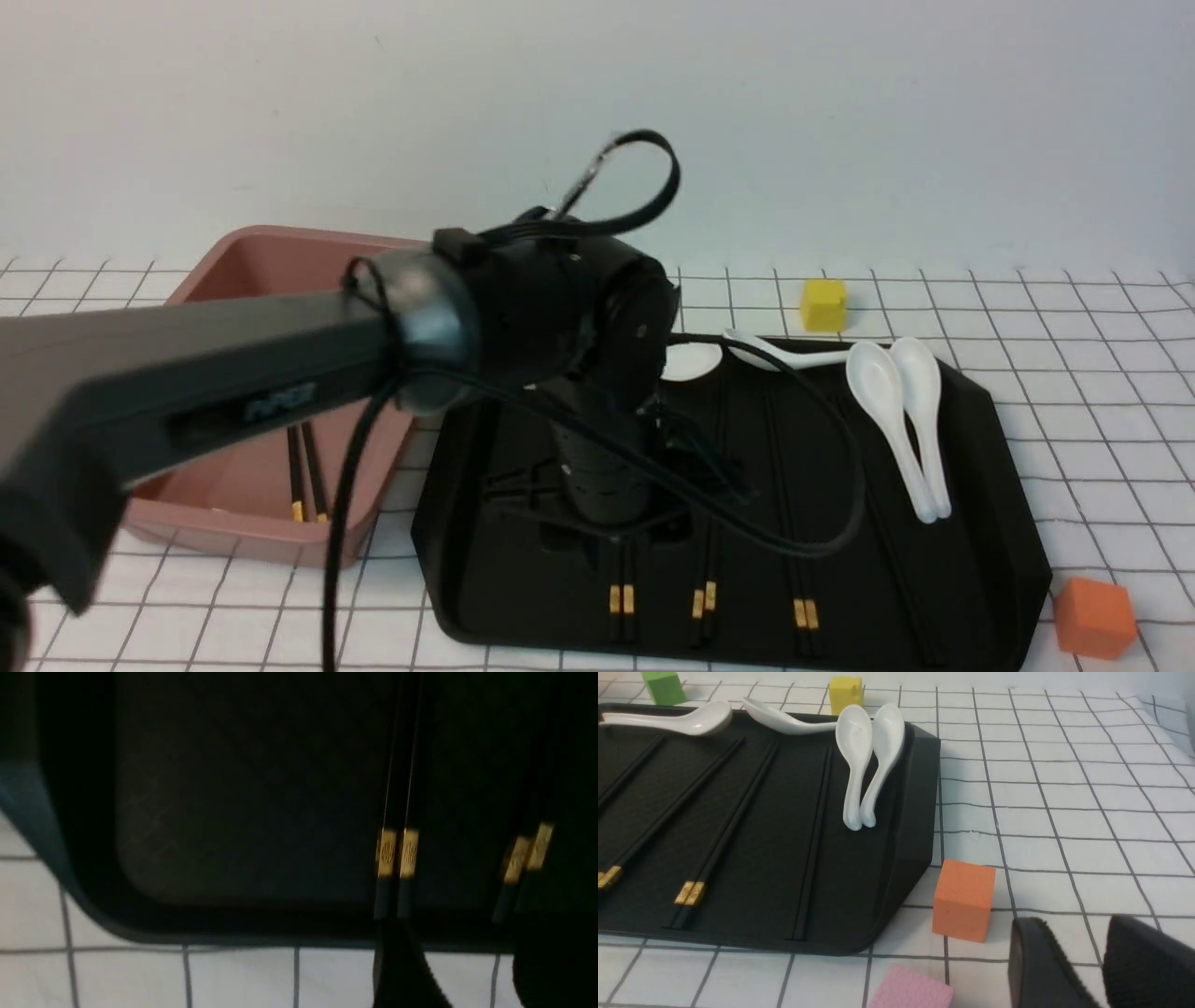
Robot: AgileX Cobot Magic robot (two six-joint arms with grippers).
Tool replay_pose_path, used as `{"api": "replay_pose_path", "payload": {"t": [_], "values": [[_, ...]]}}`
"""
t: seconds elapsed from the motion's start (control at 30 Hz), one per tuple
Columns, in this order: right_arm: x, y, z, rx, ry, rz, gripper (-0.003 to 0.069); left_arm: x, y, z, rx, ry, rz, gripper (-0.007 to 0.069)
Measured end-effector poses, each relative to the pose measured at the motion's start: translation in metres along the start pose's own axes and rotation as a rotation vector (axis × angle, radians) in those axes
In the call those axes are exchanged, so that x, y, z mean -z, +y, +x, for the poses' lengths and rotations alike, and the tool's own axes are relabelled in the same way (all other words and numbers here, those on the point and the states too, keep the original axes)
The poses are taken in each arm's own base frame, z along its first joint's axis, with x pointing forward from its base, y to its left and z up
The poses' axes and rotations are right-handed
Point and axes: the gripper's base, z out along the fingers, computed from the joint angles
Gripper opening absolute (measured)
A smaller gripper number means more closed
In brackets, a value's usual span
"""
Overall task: On white black tablecloth take chopsticks from black tray and put them in box.
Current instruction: 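Reach over to the black tray and grasp a pair of chopsticks with the left gripper, then place the chopsticks into the pink bin with the left gripper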
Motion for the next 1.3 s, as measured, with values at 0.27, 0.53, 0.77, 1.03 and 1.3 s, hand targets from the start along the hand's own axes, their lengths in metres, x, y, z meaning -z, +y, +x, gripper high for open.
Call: {"api": "replay_pose_path", "payload": {"t": [0.27, 0.53, 0.77, 1.03, 1.3], "values": [[0.000, 0.000, 0.000, 0.000, 0.000, 0.000, 0.0239, -0.041, -0.003, -0.010, -0.039, -0.017, -0.053, 0.0356], [0.000, 0.000, 0.000, 0.000, 0.000, 0.000, 0.0239, -0.060, -0.004, -0.011, -0.052, -0.010, -0.076, 0.0239], [0.000, 0.000, 0.000, 0.000, 0.000, 0.000, 0.0239, -0.032, -0.006, -0.009, -0.048, -0.027, -0.047, 0.0121], [0.000, 0.000, 0.000, 0.000, 0.000, 0.000, 0.0239, 0.112, 0.034, -0.010, -0.038, -0.215, -0.028, 0.0121], [0.000, 0.000, 0.000, 0.000, 0.000, 0.000, 0.0239, 0.145, 0.151, -0.041, 0.179, -0.336, -0.147, 0.0121]]}}
